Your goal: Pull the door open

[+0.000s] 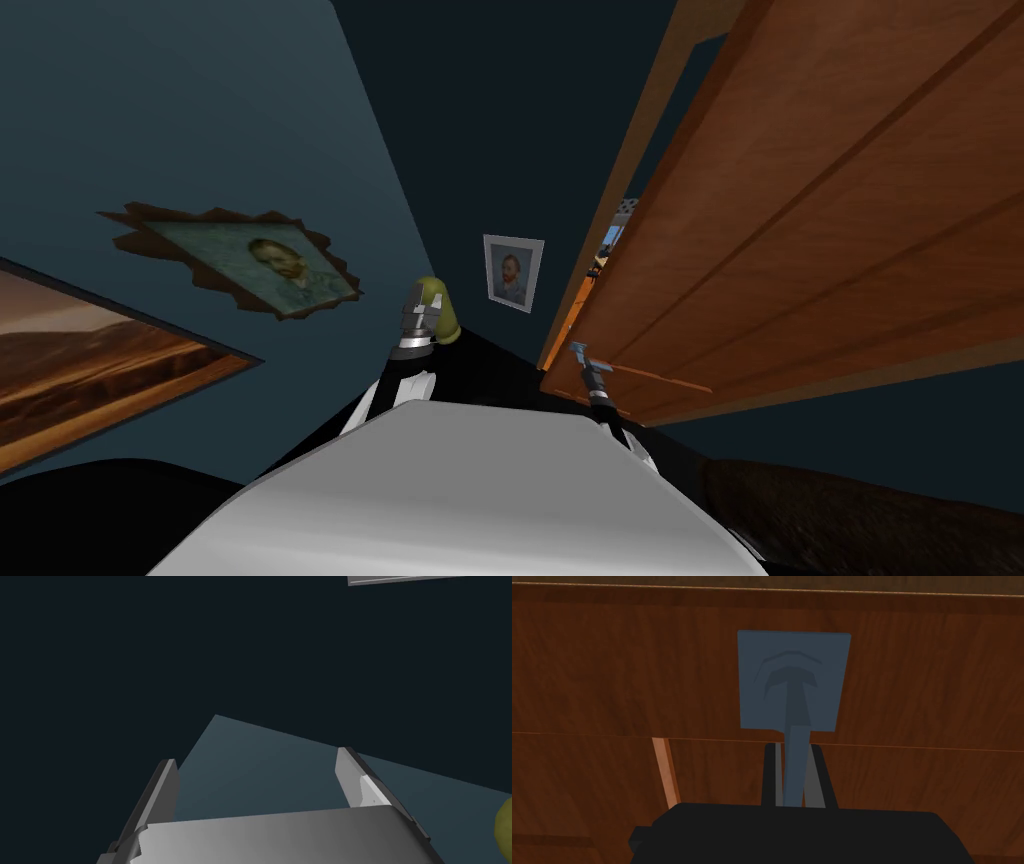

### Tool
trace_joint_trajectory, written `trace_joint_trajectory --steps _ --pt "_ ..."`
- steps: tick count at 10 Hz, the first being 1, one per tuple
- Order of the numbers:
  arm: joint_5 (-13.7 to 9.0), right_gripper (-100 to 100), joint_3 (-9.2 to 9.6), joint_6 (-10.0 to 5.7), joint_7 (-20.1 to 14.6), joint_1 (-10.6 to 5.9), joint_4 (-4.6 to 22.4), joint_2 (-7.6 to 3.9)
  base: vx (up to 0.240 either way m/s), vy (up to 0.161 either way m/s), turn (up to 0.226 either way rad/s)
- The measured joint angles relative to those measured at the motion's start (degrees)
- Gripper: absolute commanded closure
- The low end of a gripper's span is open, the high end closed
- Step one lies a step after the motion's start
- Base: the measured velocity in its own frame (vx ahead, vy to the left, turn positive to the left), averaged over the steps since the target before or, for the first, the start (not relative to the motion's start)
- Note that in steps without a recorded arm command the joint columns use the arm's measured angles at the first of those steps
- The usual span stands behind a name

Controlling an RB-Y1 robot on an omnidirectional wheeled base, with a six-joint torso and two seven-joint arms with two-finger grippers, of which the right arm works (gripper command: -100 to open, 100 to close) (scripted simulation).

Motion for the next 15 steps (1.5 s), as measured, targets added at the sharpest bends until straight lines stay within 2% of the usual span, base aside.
trace_joint_trajectory --steps 2,7,9,11,12,13,14,15 --pt "0.38 100 0.83 -1.51 -1.20 0.48 0.32 -0.89 -0.185 -0.025 0.091" --pt "1.61 100 3.46 -5.09 -4.39 4.08 -0.75 -3.38 -0.210 -0.057 0.110" --pt "1.75 100 3.84 -5.64 -4.72 4.85 -0.66 -3.59 -0.155 -0.045 0.169" --pt "1.82 100 4.15 -7.44 -5.23 5.80 -0.53 -4.15 -0.168 -0.062 0.105" --pt "1.95 100 4.45 -8.58 -5.56 5.73 0.45 -4.34 -0.167 -0.043 0.147" --pt "2.01 100 4.68 -9.87 -6.00 6.34 0.94 -4.78 -0.178 -0.044 0.172" --pt "2.01 100 4.82 -10.54 -6.33 7.93 -0.13 -5.27 -0.156 -0.056 0.103" --pt "2.15 100 5.16 -11.53 -6.70 8.05 0.68 -5.54 -0.161 -0.055 0.122"
